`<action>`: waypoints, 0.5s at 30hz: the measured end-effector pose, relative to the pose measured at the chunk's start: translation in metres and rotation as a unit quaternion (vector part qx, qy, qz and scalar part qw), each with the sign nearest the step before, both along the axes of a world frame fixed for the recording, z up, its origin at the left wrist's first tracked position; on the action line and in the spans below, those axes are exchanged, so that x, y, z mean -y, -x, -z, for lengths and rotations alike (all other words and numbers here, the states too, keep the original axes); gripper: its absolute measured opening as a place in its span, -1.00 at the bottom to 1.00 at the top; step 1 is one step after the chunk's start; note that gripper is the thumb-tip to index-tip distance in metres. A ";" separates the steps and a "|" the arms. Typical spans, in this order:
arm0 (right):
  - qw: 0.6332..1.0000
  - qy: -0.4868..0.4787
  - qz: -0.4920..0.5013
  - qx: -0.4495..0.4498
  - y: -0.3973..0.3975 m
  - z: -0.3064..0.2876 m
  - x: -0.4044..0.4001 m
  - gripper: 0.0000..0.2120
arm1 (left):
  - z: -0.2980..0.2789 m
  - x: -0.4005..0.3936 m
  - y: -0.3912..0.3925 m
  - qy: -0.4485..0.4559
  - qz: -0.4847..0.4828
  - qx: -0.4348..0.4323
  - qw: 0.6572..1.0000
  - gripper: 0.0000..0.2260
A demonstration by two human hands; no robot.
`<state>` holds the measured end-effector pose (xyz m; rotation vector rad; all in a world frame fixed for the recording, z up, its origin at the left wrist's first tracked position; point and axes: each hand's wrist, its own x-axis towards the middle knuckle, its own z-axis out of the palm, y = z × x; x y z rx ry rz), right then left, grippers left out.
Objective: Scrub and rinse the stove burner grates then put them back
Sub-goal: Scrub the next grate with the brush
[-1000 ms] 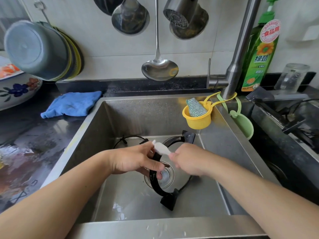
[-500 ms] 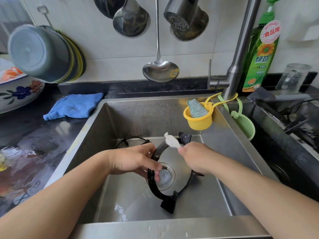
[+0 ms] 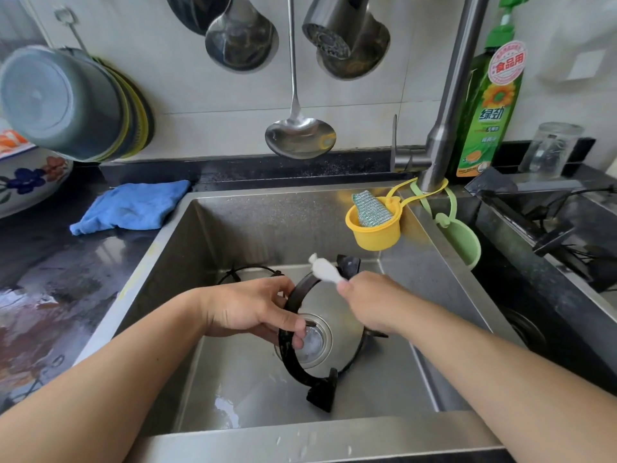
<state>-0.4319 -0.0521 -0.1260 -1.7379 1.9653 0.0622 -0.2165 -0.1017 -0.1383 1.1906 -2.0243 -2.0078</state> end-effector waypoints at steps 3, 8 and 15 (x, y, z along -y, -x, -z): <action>0.999 -0.014 0.043 0.022 0.014 -0.008 0.001 -0.62 | 0.000 -0.004 -0.003 -0.015 0.024 0.020 0.999 -0.34; 0.996 -0.037 0.062 0.044 0.009 0.006 0.005 -0.64 | -0.003 -0.007 0.007 -0.007 -0.055 0.046 0.997 -0.54; 0.961 0.060 0.145 0.228 0.007 0.000 0.010 -0.75 | 0.008 -0.005 0.038 0.091 -0.202 0.078 0.972 -0.96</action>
